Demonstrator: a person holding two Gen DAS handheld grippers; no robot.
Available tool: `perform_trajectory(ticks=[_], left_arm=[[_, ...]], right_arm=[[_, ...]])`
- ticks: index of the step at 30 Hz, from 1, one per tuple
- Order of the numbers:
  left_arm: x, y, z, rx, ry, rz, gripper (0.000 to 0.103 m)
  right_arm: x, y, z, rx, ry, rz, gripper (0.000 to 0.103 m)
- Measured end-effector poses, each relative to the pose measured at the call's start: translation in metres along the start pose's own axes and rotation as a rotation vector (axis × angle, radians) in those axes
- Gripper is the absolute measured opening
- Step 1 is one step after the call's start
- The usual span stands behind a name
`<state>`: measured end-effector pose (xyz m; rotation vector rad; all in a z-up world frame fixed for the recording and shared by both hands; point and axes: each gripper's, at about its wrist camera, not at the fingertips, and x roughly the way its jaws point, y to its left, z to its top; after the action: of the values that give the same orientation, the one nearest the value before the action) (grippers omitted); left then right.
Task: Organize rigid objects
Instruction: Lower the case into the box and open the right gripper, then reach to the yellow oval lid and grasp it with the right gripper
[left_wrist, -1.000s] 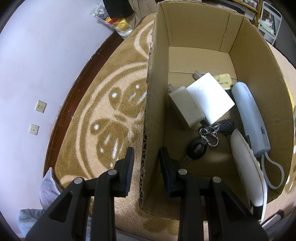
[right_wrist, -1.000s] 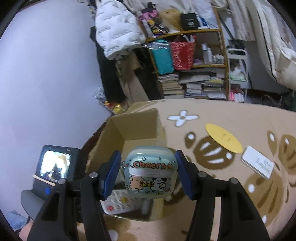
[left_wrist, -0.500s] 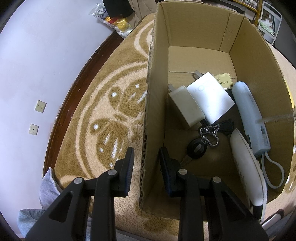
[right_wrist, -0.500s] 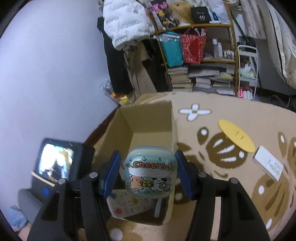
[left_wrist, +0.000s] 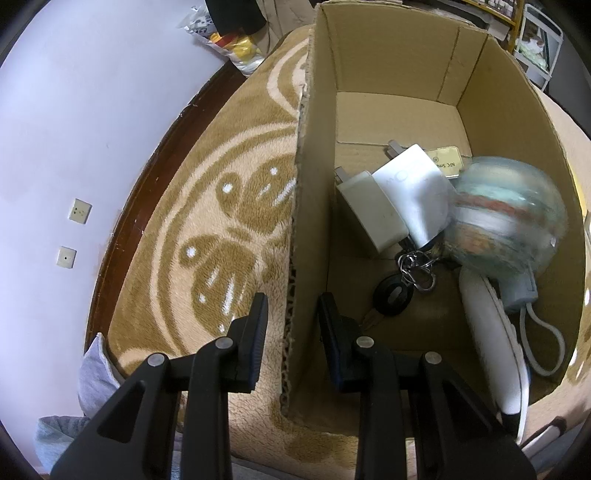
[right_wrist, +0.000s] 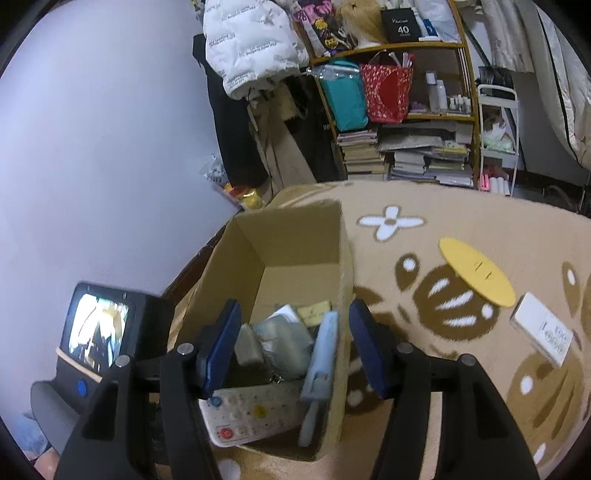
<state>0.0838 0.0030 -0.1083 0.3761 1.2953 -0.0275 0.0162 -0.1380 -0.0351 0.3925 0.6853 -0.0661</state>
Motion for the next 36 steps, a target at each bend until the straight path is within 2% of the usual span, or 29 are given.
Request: perform_trajectory(ticks=[5,8,12,19,36], left_arm=[[0.001,-0.002,0.000,0.002,0.000,0.006,0.028],[0.001,-0.002,0.000,0.002,0.000,0.006,0.028],[0.000,-0.002,-0.001,0.005,-0.001,0.009,0.028],[0.000,-0.002,-0.001,0.006,-0.001,0.009,0.028],[-0.003,-0.005,-0.003,0.010,-0.007,0.014,0.028]], right_arm=[[-0.003,-0.022,0.019,-0.005,-0.008,-0.036,0.077],[-0.008,-0.042,0.030,0.005,-0.024,-0.065,0.091],[-0.009,-0.074,0.042,0.037,-0.019,-0.113,0.103],[-0.002,-0.125,0.055,0.064,-0.032,-0.164,0.103],[0.067,-0.170,0.049,-0.035,0.056,-0.183,0.103]])
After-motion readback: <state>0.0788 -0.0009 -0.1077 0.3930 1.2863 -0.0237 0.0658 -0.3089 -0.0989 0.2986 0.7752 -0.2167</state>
